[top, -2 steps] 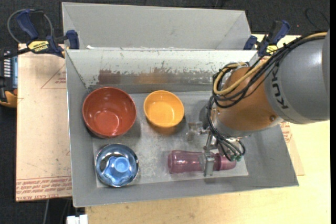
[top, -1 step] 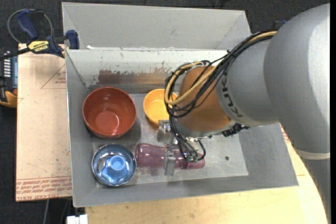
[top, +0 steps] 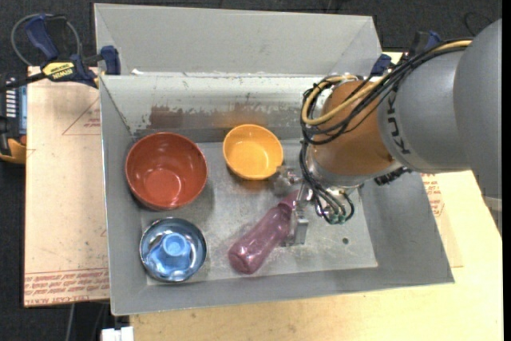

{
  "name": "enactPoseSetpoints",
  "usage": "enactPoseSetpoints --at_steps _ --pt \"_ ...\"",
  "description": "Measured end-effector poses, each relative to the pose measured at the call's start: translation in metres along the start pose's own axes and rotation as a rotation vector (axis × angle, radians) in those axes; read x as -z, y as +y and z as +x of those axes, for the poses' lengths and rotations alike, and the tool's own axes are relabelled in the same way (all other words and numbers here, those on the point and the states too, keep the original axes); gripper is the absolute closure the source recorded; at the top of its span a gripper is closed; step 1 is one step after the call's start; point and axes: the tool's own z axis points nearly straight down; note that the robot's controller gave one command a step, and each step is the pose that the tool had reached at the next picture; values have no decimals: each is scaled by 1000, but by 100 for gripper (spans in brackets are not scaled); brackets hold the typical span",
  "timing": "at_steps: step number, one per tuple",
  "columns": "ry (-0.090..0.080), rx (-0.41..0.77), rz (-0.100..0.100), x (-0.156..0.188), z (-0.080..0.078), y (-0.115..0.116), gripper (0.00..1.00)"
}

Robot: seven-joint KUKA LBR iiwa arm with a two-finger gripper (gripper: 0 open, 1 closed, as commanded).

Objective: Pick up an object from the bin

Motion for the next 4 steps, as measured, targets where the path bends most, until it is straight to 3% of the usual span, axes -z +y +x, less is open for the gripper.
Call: enactPoseSetpoints --at_steps 1,2,3,4 --pt "-3 -55 -11 0 38 82 0" --pt "7 -43 -5 30 30 66 0" --pt "9 99 -8 -1 50 28 100" --pt "9 99 -8 -1 50 28 100"
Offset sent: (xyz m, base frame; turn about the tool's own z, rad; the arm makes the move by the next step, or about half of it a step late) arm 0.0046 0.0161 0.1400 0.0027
